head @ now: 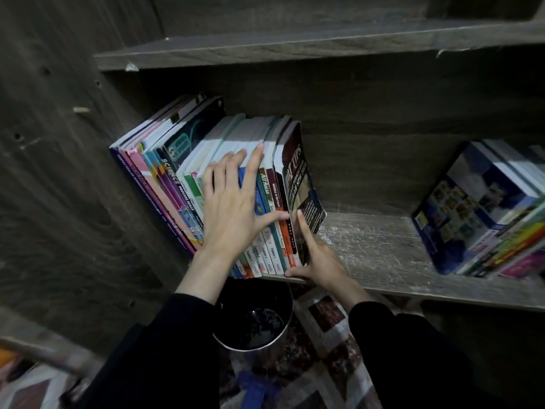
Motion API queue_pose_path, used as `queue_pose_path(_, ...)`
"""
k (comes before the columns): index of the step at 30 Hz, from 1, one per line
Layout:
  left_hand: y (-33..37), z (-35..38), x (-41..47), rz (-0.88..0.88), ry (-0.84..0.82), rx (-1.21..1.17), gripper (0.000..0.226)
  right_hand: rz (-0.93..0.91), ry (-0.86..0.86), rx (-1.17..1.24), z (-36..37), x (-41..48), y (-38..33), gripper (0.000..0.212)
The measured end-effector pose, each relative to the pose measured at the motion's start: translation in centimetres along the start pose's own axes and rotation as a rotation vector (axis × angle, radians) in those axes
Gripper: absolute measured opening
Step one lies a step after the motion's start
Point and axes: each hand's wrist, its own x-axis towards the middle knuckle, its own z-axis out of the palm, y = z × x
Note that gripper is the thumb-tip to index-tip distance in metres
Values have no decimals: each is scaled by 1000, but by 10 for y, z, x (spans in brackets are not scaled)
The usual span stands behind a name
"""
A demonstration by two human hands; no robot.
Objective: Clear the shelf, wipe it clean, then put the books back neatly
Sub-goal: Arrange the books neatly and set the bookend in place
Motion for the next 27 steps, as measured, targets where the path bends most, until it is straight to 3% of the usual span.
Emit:
queue_pose_path(10,8,-3,0,-66,-14,3,103,96,-4,-13,7,-2,-7,131)
queue_pose_path(13,9,-8,1,-92,-51,2,102,86,-78,125,5,-10,-5,126)
queue_pose_path(16,18,-14,3,-137,-83,-1,102,123,-121,390,-8,-24,2,107)
queue_pose_path(18,31,-16,3,-209,-97,-28,100,195,-12,474,-20,-35,9,89)
queue_pose_path(22,75,-13,-2,-375,-60,-215,95,244,362,588,-66,-68,27,48)
queue_pose_path(24,108,-8,-9,-296,-10,-276,89,226,565,571,-97,-89,37,41)
queue_pose_path(27,164,-1,-13,-97,-72,-371,82,206,862,392,-141,-112,54,39)
